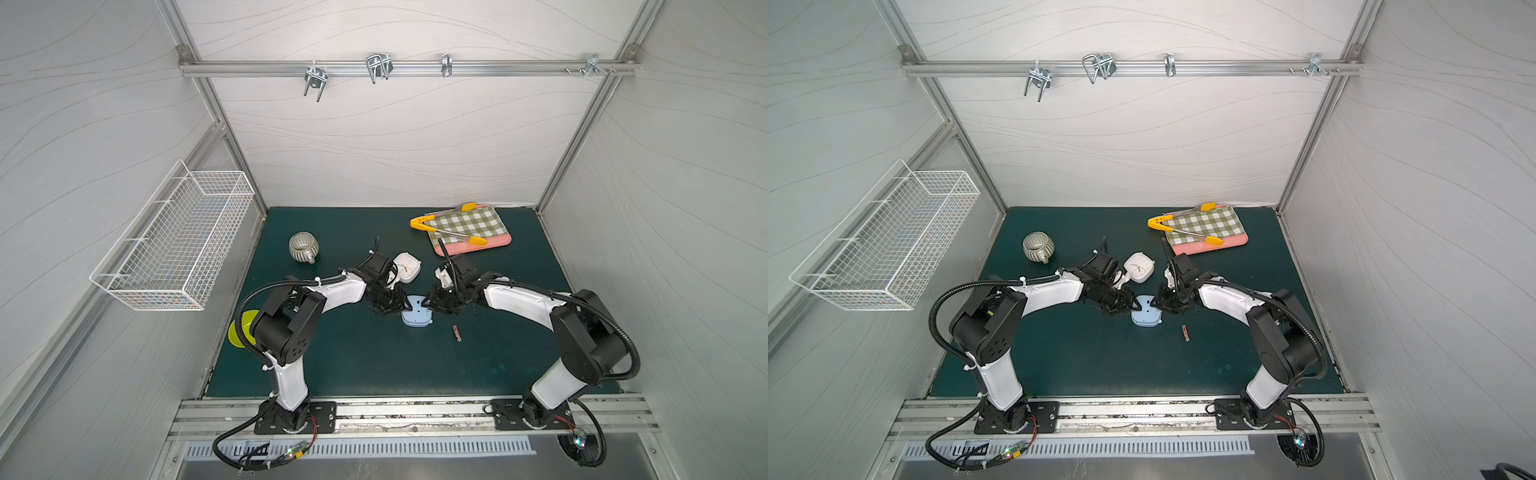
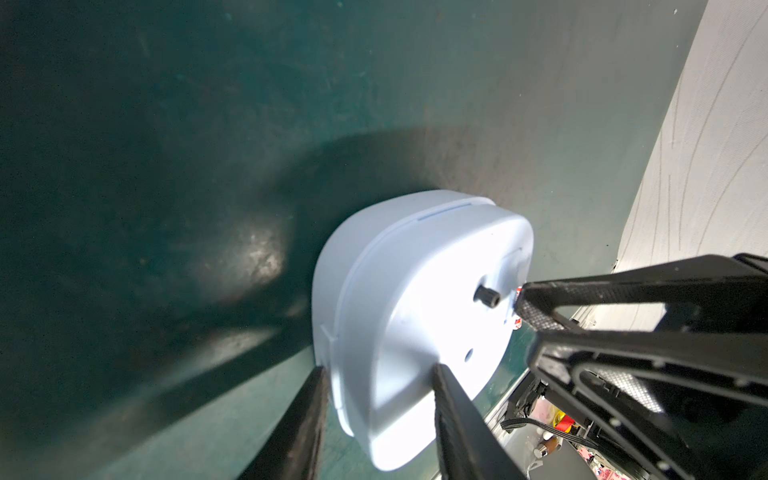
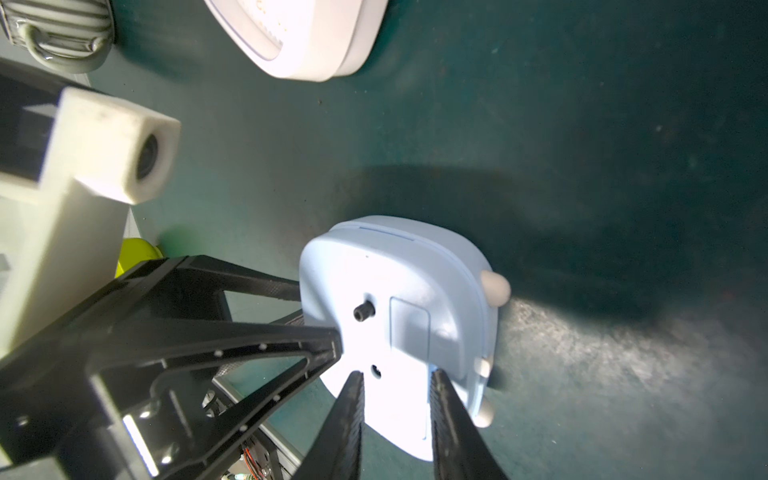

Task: Insert the battery into the alarm
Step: Remove the cover from the alarm.

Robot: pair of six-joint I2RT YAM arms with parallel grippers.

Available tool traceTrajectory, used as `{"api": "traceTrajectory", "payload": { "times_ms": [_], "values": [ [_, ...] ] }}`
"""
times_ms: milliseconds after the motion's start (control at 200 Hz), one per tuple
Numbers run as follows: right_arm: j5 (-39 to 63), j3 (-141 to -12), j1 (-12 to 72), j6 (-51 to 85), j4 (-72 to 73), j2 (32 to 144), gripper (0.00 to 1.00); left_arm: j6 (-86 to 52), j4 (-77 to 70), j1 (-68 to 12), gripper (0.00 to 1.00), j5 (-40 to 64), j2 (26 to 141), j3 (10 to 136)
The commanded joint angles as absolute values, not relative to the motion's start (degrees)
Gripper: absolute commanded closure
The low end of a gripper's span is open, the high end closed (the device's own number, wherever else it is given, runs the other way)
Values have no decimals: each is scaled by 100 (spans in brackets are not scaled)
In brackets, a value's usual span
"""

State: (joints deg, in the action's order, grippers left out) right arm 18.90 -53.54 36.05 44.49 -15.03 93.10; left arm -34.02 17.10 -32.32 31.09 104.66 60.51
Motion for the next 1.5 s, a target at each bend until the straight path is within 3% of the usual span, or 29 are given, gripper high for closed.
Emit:
{"api": "traceTrajectory", "payload": {
  "times_ms": [0,1491],
  "values": [
    [1786,-5396,3630,4402,-1651,9210,70,-3278,1933,-3265,57,2971,10588,6153],
    [1694,-5217,3763,4485,-1655,9187,68,-3296,1951,-3266,57,2928,10549,6122]
  ]
}}
